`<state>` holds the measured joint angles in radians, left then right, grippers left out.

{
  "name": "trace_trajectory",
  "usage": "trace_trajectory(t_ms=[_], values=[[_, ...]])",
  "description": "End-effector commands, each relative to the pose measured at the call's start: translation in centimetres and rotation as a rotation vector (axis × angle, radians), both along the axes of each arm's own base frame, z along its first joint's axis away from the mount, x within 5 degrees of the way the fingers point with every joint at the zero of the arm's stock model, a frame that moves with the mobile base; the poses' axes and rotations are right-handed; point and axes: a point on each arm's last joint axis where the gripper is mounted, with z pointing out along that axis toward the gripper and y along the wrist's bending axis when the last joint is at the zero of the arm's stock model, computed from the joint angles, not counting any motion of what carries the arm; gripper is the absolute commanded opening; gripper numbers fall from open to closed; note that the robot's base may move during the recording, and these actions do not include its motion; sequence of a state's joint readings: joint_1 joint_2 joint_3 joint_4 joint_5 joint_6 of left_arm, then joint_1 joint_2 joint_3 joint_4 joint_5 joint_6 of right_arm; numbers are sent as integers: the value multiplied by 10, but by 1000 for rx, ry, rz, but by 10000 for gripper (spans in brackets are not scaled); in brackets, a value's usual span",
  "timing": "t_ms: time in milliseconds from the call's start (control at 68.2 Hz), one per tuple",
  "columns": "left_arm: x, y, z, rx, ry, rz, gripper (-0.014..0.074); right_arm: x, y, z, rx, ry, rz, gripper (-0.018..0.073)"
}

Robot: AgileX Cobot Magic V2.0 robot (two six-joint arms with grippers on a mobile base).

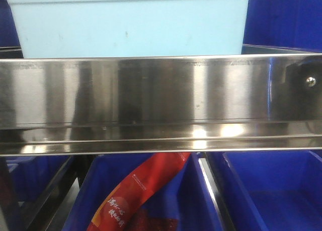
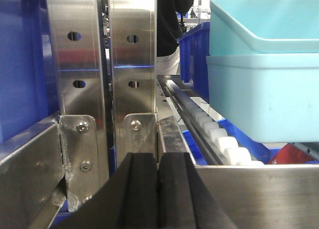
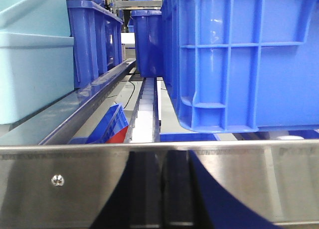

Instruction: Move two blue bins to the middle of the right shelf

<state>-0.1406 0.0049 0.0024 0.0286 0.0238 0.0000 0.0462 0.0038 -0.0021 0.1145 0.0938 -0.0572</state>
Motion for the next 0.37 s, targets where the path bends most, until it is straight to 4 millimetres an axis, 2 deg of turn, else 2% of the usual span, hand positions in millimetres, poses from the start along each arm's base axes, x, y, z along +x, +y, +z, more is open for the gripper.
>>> trace_trajectory(t_ms=[0,352], values=[[-1,0,3,-10,-24,0,-111,0,-1,2,2,-26,-7,-162],[-1,0,3,-10,-24,0,-111,0,-1,2,2,-26,-7,-162]])
